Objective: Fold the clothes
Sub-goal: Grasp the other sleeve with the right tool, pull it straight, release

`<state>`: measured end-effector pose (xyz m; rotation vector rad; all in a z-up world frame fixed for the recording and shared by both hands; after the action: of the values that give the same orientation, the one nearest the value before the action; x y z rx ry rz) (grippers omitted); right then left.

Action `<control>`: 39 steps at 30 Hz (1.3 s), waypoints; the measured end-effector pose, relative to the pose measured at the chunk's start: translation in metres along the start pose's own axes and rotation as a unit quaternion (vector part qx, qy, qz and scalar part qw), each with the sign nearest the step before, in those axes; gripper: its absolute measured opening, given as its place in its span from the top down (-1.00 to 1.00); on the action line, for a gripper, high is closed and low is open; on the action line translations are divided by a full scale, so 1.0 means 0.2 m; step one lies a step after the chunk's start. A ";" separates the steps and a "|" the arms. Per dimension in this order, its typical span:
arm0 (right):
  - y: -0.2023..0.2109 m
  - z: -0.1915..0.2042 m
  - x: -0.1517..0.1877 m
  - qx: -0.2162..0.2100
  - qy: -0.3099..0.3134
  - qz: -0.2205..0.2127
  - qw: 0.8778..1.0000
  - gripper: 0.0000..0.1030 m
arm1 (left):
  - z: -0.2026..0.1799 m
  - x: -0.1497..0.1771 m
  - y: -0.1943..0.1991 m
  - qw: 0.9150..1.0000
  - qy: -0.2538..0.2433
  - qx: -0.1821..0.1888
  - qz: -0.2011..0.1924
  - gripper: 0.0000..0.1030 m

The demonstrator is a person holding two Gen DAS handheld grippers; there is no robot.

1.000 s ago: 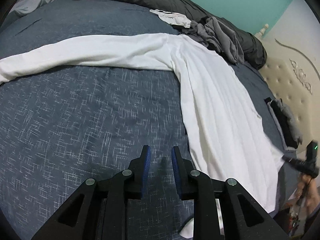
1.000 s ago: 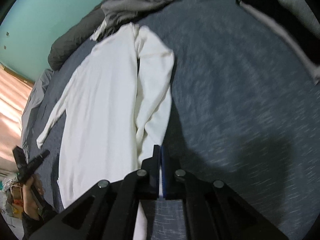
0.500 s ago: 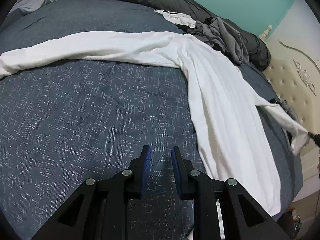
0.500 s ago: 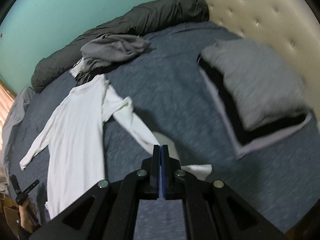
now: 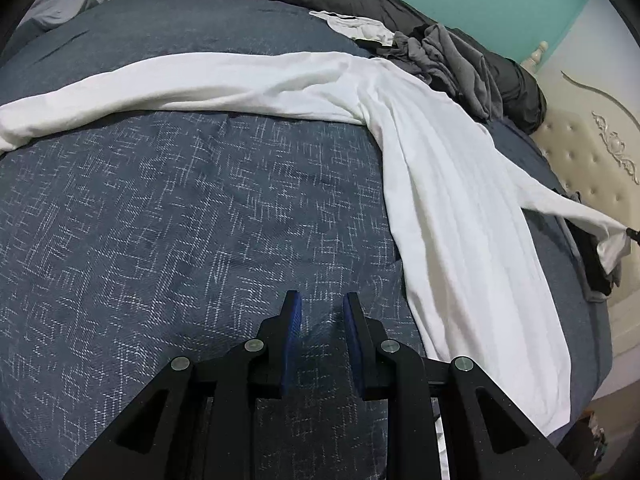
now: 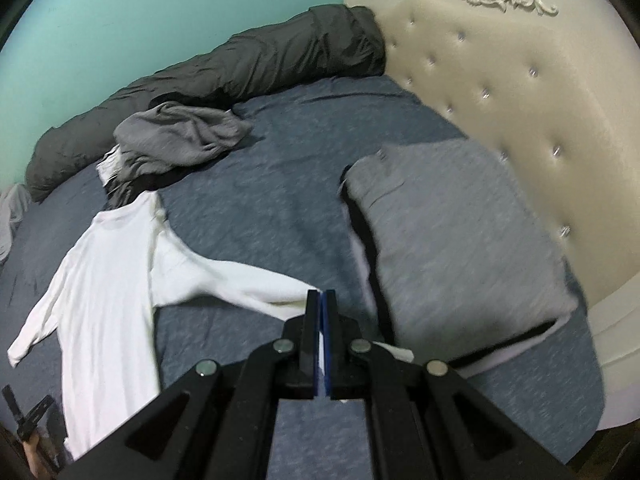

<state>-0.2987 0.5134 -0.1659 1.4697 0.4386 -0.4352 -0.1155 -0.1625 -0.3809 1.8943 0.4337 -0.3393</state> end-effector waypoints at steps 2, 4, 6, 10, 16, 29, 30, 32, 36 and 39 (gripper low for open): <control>0.02 -0.05 -0.06 0.012 -0.005 -0.007 1.000 0.98 | 0.00 -0.01 0.00 1.000 0.000 -0.002 -0.001 0.55; 0.02 -0.11 -0.12 0.025 -0.011 -0.010 1.000 0.98 | 0.01 -0.02 0.00 1.000 0.001 -0.003 -0.001 0.55; 0.01 -0.17 -0.18 0.039 -0.017 -0.012 0.999 0.98 | 0.01 -0.02 -0.01 1.000 0.000 -0.003 0.002 0.55; -0.03 -0.25 -0.29 0.067 -0.020 -0.014 0.997 0.98 | 0.01 -0.01 -0.03 1.000 -0.004 -0.006 0.008 0.55; -0.10 -0.34 -0.42 0.099 -0.014 -0.018 0.995 0.98 | 0.02 -0.02 -0.04 1.000 -0.001 -0.009 0.012 0.55; -0.29 -0.44 -0.42 0.149 0.001 0.005 0.989 0.97 | -0.01 -0.01 -0.08 0.999 -0.015 -0.014 0.025 0.55; -0.28 -0.46 -0.41 0.159 -0.005 0.001 0.987 0.97 | -0.01 -0.01 -0.08 0.999 -0.017 -0.014 0.025 0.55; -0.26 -0.48 -0.40 0.178 -0.017 -0.008 0.984 0.93 | -0.02 -0.01 -0.08 0.999 -0.018 -0.010 0.028 0.55; -0.12 -0.39 -0.35 0.146 -0.023 -0.058 0.987 0.54 | -0.07 -0.01 -0.07 0.999 -0.027 0.003 0.033 0.55; -0.06 -0.22 -0.24 0.083 -0.006 -0.069 0.994 0.51 | -0.13 0.00 -0.04 0.998 -0.039 0.016 0.037 0.55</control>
<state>-0.3476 0.5569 -0.1528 1.6014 0.5053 -0.6018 -0.1190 -0.1359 -0.3784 1.9161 0.3077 -0.3719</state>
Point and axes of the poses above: each gripper's, at about its wrist camera, not at the fingertips, and y roughly against the way its jaws point, z to its left, x to its underside, the point moved 6 cm from there along -y, roughly the way its jaws point, and after that the axes turned 4 degrees about z, right-handed, at the moved point
